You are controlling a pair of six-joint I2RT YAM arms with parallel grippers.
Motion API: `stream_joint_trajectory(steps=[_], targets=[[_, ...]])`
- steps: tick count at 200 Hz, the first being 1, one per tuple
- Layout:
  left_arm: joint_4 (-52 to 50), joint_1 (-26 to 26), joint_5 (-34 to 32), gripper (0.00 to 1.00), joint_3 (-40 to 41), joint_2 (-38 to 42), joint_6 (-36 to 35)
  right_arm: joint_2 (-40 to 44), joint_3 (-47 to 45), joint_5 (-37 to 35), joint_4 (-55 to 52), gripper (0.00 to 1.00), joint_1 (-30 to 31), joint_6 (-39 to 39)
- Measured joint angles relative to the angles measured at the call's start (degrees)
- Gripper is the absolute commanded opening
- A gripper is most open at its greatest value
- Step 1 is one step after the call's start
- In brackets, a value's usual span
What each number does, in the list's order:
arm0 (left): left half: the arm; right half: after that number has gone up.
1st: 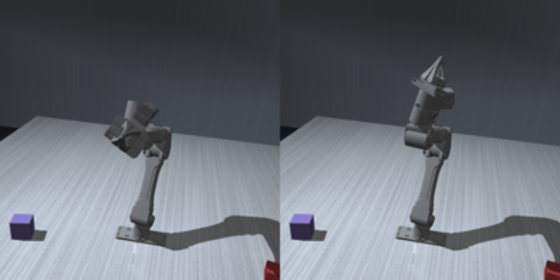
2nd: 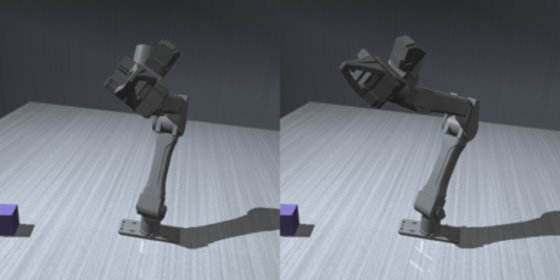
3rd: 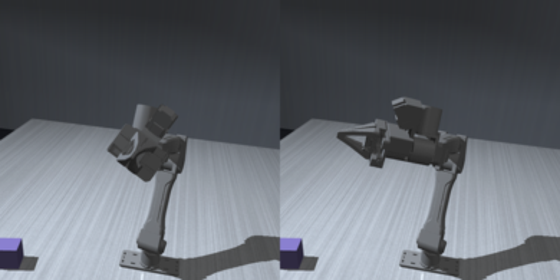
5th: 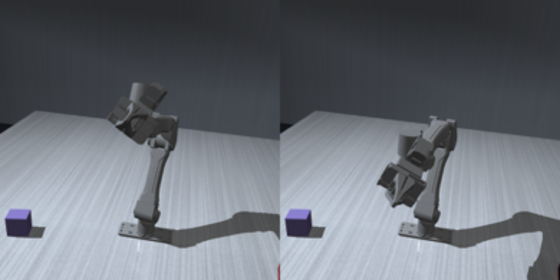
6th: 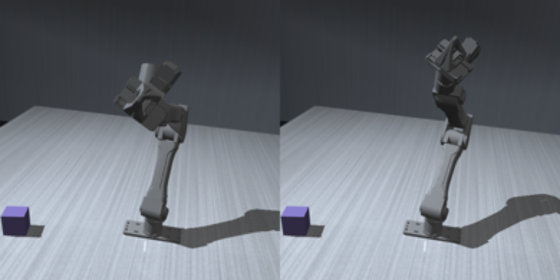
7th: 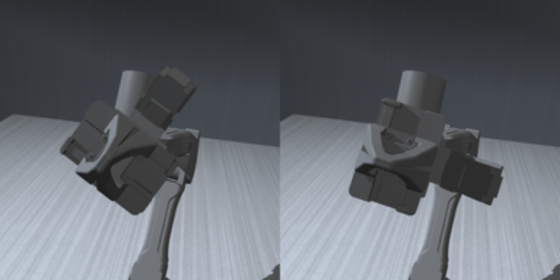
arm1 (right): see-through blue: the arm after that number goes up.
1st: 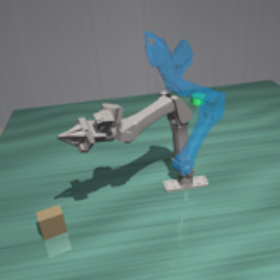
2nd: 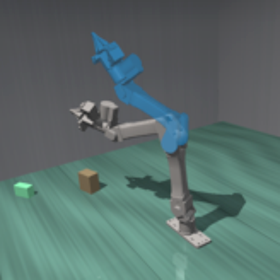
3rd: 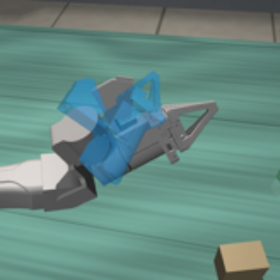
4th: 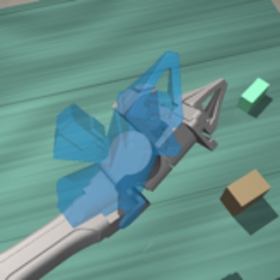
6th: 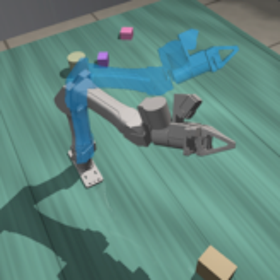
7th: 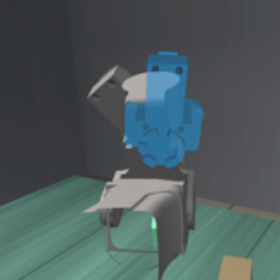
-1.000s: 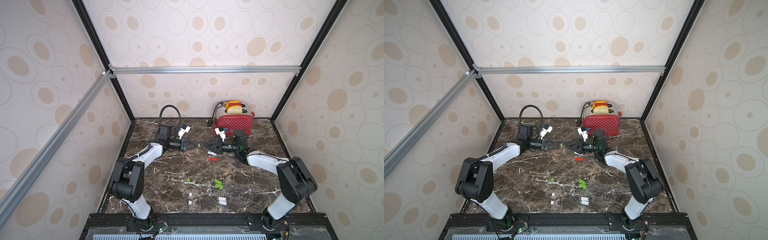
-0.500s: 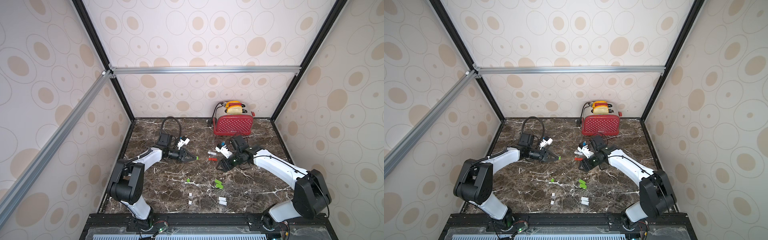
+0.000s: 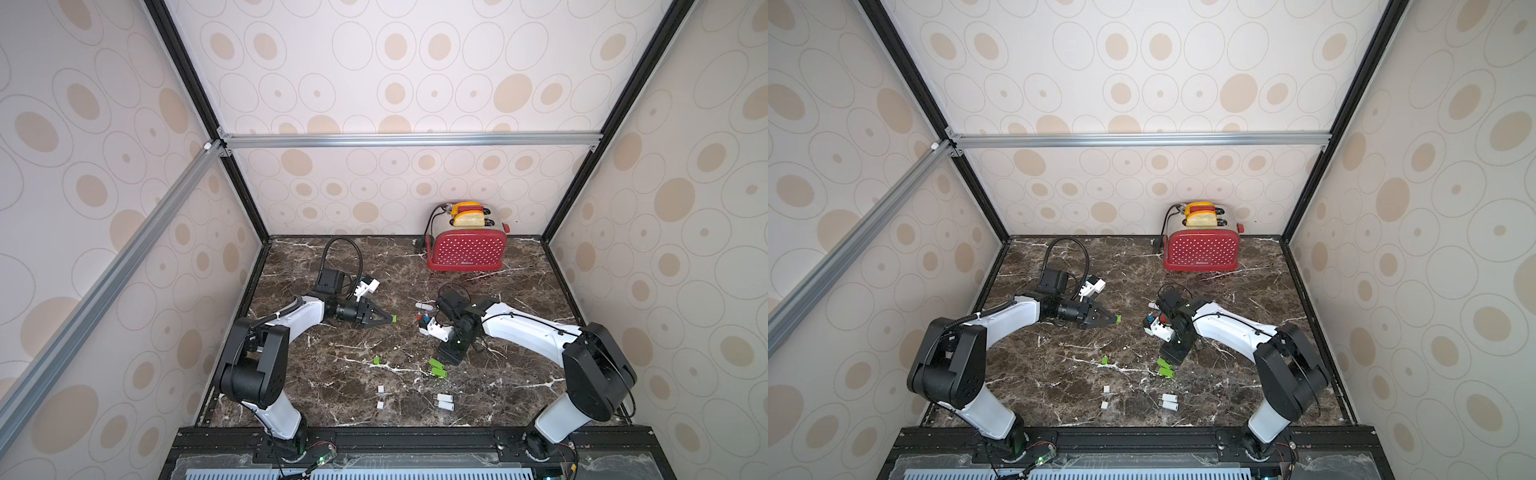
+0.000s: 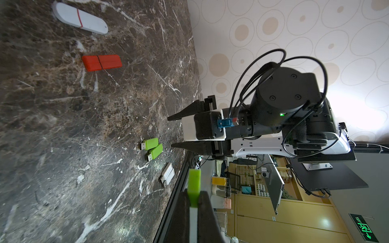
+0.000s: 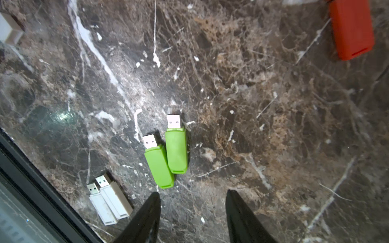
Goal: Close the usb drive cover
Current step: Pick up the USB drive from the center of the board.
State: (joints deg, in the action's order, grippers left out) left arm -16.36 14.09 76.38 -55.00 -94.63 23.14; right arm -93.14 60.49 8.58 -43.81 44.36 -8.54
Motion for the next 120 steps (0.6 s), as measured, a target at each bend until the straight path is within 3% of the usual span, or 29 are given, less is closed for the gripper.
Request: stream_joint_trajectory(steps=[120], targets=[[-2.25, 0.00, 0.09, 0.06, 0.00, -0.90, -0.94, -6.27, 2.03, -2.05, 3.56, 0.46, 3.41, 1.18]])
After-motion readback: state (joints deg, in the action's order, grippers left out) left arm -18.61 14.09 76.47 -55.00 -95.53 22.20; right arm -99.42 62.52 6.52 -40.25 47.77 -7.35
